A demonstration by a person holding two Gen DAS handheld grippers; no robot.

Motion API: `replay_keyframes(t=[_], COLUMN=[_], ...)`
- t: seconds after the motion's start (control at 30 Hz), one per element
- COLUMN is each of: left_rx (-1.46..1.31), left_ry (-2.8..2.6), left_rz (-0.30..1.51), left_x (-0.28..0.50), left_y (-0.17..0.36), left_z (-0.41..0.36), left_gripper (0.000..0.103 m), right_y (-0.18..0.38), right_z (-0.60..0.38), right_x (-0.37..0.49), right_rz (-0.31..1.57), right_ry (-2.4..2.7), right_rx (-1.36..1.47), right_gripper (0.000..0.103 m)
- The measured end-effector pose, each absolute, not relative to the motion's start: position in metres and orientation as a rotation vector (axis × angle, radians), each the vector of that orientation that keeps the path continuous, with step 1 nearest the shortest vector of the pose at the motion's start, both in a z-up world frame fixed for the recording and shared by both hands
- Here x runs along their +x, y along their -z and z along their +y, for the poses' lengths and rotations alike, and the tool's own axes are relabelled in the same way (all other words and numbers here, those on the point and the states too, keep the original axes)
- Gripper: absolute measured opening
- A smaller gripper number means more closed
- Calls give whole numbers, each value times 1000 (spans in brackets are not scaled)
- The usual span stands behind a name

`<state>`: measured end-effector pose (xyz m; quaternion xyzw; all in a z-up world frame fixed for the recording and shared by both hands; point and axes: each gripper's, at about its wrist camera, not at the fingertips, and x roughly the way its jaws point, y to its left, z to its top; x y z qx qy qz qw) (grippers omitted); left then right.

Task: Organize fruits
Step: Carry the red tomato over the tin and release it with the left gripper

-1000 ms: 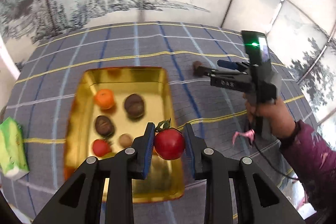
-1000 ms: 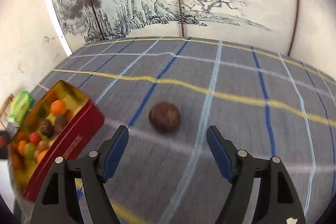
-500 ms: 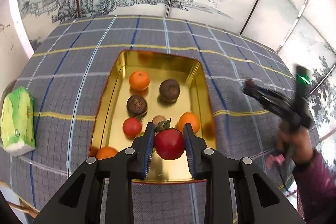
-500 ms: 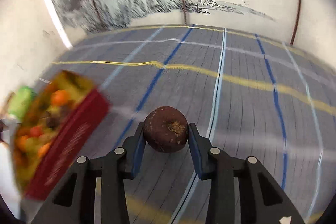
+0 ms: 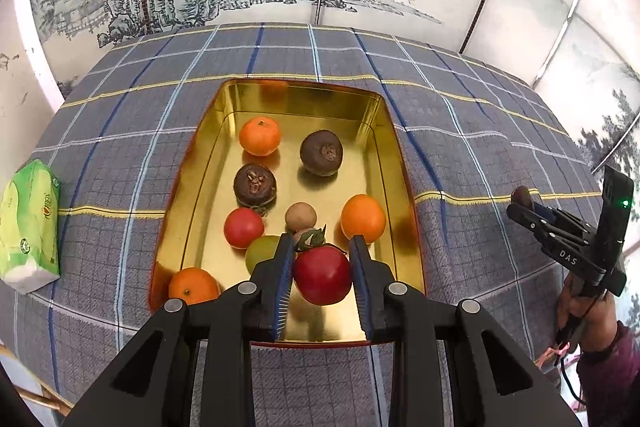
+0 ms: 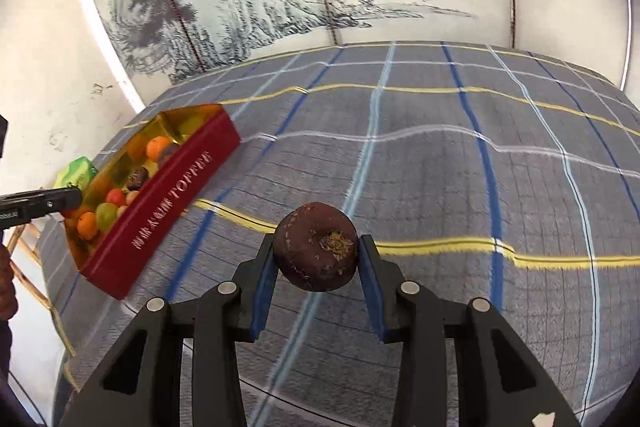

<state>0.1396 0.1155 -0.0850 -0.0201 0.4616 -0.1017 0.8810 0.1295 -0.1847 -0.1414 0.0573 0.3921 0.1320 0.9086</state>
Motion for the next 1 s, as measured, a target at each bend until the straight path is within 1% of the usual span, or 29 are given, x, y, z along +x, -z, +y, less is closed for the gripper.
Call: replay_keyframes(t=[0.47,1.0], left_rx=[27,11], left_ry=[228,226], left_rz=[948,951], left_x=[143,143], left_y=[100,105], left_z=[91,98], left_gripper=[29,29], right_y=[147,151], right_z=[-194,-192], right_x=[135,141], right_rz=[834,858], right_ry=[-238,-221], right_rx=[157,151], right_gripper=[36,36])
